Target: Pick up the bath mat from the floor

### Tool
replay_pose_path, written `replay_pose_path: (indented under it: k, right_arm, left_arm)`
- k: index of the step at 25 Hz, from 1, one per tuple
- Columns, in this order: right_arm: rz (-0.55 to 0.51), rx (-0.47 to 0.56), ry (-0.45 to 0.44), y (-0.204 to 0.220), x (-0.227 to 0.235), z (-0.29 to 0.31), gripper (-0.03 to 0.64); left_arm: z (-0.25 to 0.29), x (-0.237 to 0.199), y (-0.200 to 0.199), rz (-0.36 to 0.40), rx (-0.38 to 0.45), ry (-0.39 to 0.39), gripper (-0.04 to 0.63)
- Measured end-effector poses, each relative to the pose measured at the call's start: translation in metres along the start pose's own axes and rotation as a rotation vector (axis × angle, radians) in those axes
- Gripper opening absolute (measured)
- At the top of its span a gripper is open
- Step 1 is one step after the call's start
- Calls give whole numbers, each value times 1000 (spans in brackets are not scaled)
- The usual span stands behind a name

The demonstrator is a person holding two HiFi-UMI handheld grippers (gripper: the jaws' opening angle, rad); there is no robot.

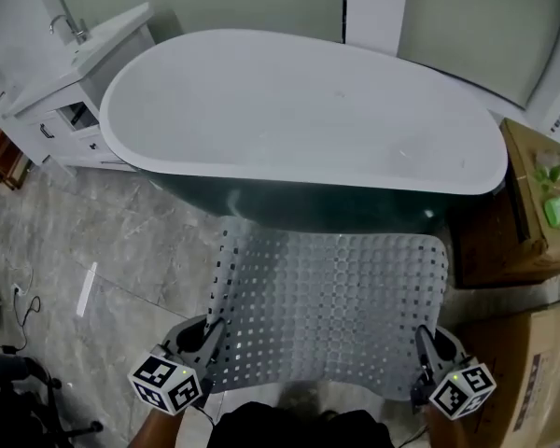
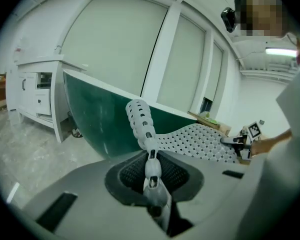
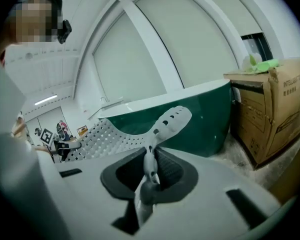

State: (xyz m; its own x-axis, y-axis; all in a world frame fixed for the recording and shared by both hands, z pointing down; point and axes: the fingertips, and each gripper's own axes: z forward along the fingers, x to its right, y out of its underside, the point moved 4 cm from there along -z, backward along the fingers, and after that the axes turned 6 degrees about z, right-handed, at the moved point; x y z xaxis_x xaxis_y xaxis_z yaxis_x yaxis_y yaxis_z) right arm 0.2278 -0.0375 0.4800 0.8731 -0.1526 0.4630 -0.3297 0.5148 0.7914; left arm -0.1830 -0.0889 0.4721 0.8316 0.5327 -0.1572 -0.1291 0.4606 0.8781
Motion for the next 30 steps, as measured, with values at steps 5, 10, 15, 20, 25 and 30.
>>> replay_pose_path:
  k: [5, 10, 15, 20, 25, 30]
  right_arm:
    - [19, 28, 2, -51, -35, -29, 47]
    - [41, 57, -5, -102, -71, -65, 46]
    - [54, 100, -19, -151, -106, -99, 46]
    - [65, 133, -23, -191, -144, -130, 46]
    - [74, 165, -27, -217, -170, -162, 46]
    - [108, 196, -46, -239, -185, -188, 46]
  left_arm:
    - [-37, 11, -57, -8, 22, -11, 54]
    - [-79, 25, -119, -26, 43, -33, 54]
    - [-122, 36, -178, -18, 68, -47, 54]
    - [-157, 41, -228, -19, 79, -47, 54]
    - [-190, 54, -265, -11, 95, -33, 54]
    - [-216, 65, -293, -15, 116, -26, 54]
